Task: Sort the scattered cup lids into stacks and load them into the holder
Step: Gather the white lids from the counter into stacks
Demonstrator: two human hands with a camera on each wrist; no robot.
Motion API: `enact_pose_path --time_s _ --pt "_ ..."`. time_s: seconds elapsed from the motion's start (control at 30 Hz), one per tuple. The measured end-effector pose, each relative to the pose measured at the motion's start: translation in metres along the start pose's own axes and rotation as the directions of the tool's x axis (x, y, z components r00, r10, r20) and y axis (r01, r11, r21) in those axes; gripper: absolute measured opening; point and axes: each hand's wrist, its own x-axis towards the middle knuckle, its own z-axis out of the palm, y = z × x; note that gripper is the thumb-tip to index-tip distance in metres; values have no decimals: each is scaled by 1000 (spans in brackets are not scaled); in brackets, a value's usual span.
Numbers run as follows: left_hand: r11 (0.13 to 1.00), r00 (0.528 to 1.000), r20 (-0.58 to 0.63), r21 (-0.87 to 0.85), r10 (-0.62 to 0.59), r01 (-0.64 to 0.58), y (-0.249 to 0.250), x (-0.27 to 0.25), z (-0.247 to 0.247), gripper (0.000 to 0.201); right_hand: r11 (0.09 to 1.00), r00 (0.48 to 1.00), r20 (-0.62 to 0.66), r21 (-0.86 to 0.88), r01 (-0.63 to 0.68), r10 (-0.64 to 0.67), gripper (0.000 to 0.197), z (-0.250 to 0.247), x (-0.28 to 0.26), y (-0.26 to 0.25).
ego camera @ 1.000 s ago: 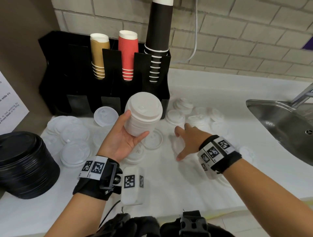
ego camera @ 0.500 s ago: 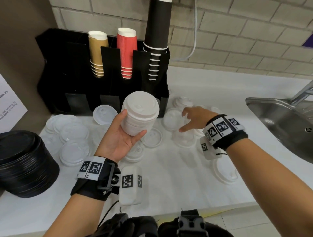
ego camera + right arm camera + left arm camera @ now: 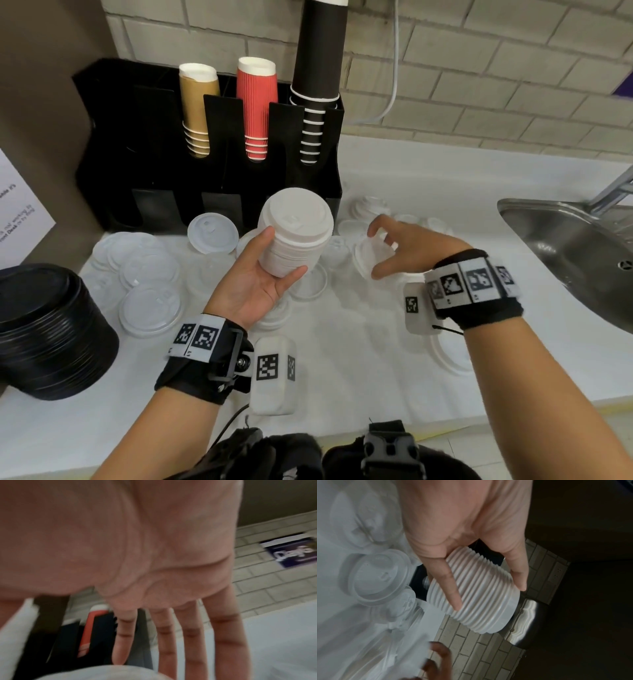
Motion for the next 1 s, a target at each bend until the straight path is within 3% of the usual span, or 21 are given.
enact_pose_path --time_s 0.07,0.13,0.2,0.27,0.4,0.6,0.87,0.93,1.0 --pt "1000 1000 -10 14 -1 1 -1 0 3 68 965 982 -169 231 125 -86 60 -7 -13 -3" --pt "999 999 -44 31 -11 13 -4 1 7 81 830 920 -362 461 314 -147 55 -5 -26 -12" --pt "998 997 -76 55 -19 23 -7 2 11 83 705 860 -469 541 458 -200 52 2 -33 -26" --pt "995 997 -75 94 -18 25 -10 2 14 81 688 815 -517 492 533 -262 50 12 -34 -39" --pt "987 997 -71 159 -23 34 -15 2 16 77 754 773 -549 349 557 -317 46 19 -29 -49" --pt "984 998 -56 171 -29 38 -18 3 14 58 778 780 -520 304 550 -349 51 19 -28 -51" --pt "985 998 -61 166 -29 39 -21 7 14 56 794 779 -518 275 543 -354 53 19 -25 -50" --pt "988 998 -53 145 -35 43 -21 8 13 59 795 780 -516 274 542 -354 53 20 -23 -49" --pt "990 998 -30 134 -47 50 -21 9 13 83 796 782 -515 276 539 -351 54 21 -23 -48"
